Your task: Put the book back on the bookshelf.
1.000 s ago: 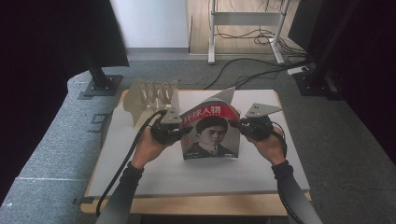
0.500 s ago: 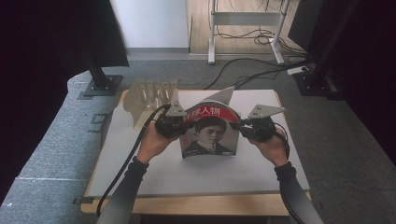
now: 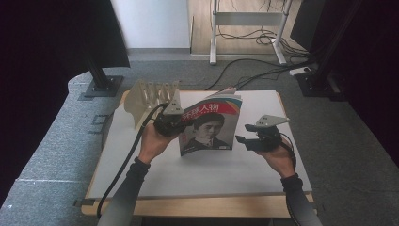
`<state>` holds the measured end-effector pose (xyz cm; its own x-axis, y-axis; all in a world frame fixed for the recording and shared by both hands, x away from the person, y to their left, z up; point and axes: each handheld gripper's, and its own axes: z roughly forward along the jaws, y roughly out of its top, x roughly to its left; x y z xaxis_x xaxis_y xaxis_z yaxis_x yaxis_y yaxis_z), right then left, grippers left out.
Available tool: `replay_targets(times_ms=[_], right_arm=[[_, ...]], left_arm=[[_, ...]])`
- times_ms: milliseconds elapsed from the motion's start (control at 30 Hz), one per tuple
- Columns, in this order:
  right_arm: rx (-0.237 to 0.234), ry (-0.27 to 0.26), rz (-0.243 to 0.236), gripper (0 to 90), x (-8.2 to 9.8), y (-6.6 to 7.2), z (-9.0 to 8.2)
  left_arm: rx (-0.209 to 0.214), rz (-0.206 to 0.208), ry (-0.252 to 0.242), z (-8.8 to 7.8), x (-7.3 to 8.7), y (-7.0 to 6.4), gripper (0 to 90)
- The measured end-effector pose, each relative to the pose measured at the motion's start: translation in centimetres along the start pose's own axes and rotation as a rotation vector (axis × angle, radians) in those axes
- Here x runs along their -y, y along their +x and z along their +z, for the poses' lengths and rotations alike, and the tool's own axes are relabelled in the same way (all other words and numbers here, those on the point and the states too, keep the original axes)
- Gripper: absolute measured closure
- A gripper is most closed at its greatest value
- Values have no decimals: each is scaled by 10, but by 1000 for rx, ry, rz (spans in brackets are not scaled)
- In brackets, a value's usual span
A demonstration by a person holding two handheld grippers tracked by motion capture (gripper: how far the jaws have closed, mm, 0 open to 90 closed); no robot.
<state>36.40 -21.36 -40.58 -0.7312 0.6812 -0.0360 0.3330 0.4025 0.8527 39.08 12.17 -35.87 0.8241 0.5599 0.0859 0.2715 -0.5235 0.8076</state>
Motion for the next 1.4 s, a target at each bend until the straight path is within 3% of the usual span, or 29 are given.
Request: replay_targets(times_ms=[267,533,867,933,1400], right_arm=[[25,24,69,266,33,-7,7],[59,70,96,169,64,-9,18],[104,110,139,89,87,-6,28],[122,124,158,20,96,-7,31],[148,217,175,4,123,-9,47]], left_arm=[[-1,-27,-3,-9,3,7,869],[2,-58,-15,-22,8,13,869],[-8,-99,-23,-42,15,21,870],[-11,-118,-25,-46,19,24,870],[-51,-158,-25,-77,29,35,871]])
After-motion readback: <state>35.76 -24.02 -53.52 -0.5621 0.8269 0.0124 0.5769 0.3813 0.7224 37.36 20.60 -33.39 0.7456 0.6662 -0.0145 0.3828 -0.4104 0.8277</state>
